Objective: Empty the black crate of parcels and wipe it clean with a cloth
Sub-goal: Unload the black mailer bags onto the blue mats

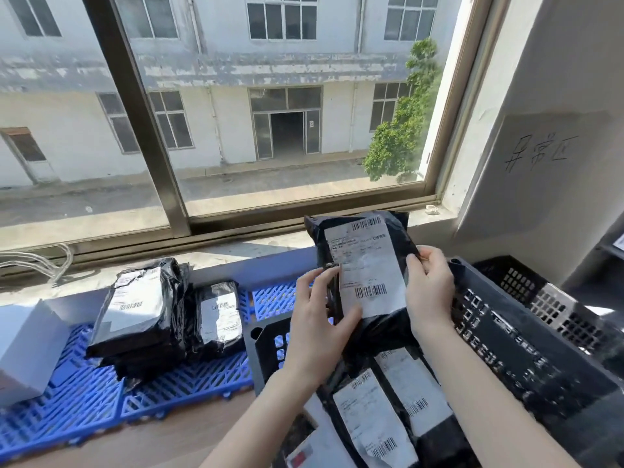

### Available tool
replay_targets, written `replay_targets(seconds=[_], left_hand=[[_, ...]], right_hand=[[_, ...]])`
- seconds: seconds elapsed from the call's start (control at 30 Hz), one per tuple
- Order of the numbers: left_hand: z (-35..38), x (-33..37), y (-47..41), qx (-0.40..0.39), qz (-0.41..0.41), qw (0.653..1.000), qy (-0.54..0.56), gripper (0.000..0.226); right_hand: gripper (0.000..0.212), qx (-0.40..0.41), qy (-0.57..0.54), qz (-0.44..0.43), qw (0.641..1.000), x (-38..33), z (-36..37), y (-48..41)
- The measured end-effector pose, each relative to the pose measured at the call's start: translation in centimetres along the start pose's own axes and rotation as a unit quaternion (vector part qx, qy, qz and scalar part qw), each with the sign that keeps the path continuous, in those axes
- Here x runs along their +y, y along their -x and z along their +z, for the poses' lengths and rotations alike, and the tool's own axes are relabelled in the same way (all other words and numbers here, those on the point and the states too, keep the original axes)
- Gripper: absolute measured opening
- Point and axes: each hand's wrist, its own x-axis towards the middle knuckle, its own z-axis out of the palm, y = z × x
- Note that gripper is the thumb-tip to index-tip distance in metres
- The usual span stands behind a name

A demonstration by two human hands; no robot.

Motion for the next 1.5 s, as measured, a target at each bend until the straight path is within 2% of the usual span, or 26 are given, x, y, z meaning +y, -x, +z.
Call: replay_targets(seconds=[0.2, 0.37, 0.53, 0.63, 0.77, 0.87, 0.97, 1.07, 1.23, 1.33, 1.43, 1.5], left_hand=[[-7.0, -2.7, -1.9, 0.068, -0.015, 0.997, -0.023, 0.056], [-12.7, -6.0, -2.1, 0.111, -0.048, 0.993, -0.011, 0.05], [-16.9, -10.5, -1.6, 0.101, -0.083, 0.991, -0.001, 0.058], [-18.4, -13.3, -1.5, 0.075, -0.098, 0.992, -0.019, 0.063], [-18.7, -17.5, -1.4, 0.024, -0.119, 0.991, -0.059, 0.067], [-18.0, -20.6, -0.6, -0.019, -0.129, 0.988, -0.085, 0.068], [-17.0, -23.4, 0.2, -0.037, -0.172, 0.98, -0.094, 0.068], [-16.1, -25.5, 0.8, -0.041, -0.218, 0.97, -0.095, 0.07], [-14.4, -27.7, 1.5, -0.058, -0.223, 0.965, -0.127, 0.07], [-13.6, -28.7, 1.5, -0.079, -0.222, 0.961, -0.145, 0.066], [-13.1, -29.7, 1.7, -0.09, -0.228, 0.958, -0.151, 0.064], [-12.7, -30.5, 1.8, -0.097, -0.24, 0.953, -0.155, 0.065]], right_hand=[[0.01, -0.011, -0.074, 0.039, 0.996, -2.7, 7.8, 1.8], [0.009, -0.058, -0.058, 0.048, 0.995, -3.1, 15.3, 4.0], [0.013, -0.151, -0.024, 0.038, 0.988, -1.1, 22.0, 7.2], [0.033, -0.226, 0.008, 0.067, 0.972, 0.9, 24.8, 8.8], [0.065, -0.311, 0.092, 0.08, 0.943, 3.4, 27.2, 9.6], [0.077, -0.357, 0.184, 0.066, 0.914, 5.2, 28.6, 9.7], [0.089, -0.392, 0.243, 0.09, 0.883, 7.3, 29.8, 9.7], [0.091, -0.434, 0.294, 0.08, 0.847, 8.3, 31.4, 9.8], [0.097, -0.473, 0.38, 0.08, 0.791, 10.0, 33.9, 10.0], [0.094, -0.505, 0.39, 0.075, 0.766, 11.3, 34.3, 10.1], [0.087, -0.544, 0.429, 0.087, 0.715, 11.8, 34.1, 10.1], [0.081, -0.555, 0.431, 0.088, 0.706, 12.5, 34.2, 10.2]])
